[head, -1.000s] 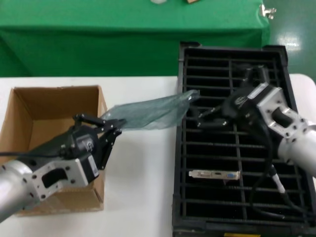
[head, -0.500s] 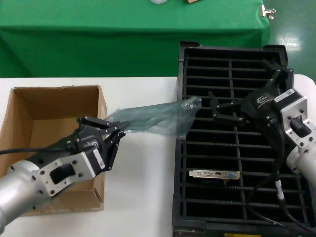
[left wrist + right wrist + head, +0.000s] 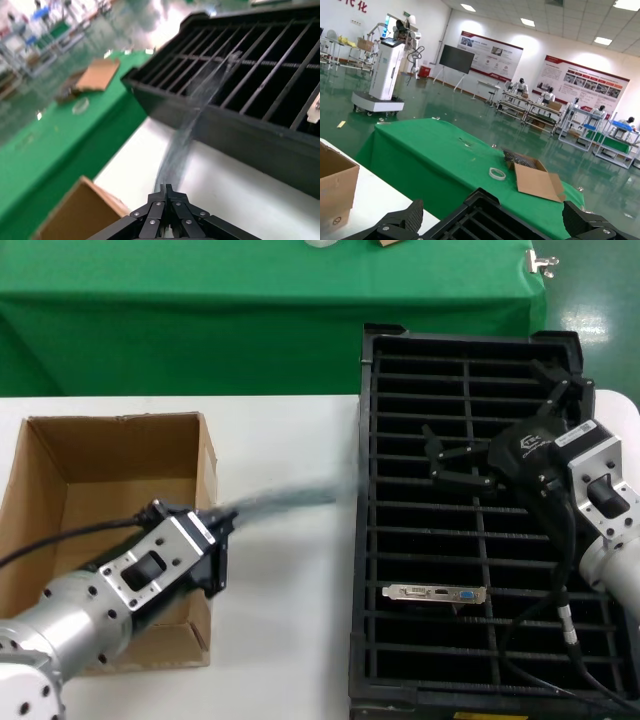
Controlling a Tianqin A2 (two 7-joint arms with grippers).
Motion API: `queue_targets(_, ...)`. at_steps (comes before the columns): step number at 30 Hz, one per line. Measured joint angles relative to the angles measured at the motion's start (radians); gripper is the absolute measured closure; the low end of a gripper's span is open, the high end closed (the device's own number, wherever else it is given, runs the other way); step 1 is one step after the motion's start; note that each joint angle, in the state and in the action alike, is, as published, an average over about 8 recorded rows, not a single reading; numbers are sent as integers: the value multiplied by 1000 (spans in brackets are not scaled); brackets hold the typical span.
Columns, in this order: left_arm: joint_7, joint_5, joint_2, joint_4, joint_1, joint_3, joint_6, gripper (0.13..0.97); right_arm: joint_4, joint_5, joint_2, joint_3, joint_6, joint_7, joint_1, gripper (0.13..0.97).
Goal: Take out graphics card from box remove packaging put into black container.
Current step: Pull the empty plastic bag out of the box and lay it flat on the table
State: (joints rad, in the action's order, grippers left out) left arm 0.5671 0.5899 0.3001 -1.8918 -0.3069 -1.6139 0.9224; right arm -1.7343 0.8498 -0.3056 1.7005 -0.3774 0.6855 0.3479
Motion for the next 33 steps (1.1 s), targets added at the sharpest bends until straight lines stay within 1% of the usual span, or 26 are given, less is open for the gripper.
queue_targets(2, 34, -42, -26, 5, -1, 5, 24, 958, 0, 0, 0, 0, 0, 0, 0, 129)
queue_targets(5, 75, -90, -58, 15, -2, 11, 51, 958, 0, 0, 0, 0, 0, 1, 0, 129)
queue_targets(7, 95, -111, -74, 21, -4, 15, 62, 958, 0, -1, -1, 1, 0, 1, 0, 129)
queue_targets(10, 109, -127, -88, 27, -6, 17, 67, 958, 0, -1, -1, 1, 1, 2, 0, 129)
queue_targets(13, 114, -133, -93, 30, -7, 18, 68, 958, 0, -1, -1, 1, 1, 2, 0, 129)
queue_targets(23, 114, -133, -94, 30, -7, 18, 68, 941, 0, -1, -1, 1, 1, 2, 0, 129)
queue_targets(31, 114, -133, -94, 30, -7, 18, 68, 860, 0, -1, -1, 1, 1, 2, 0, 129)
queue_targets(33, 114, -133, -94, 30, -7, 18, 69, 860, 0, -1, -1, 1, 1, 2, 0, 129)
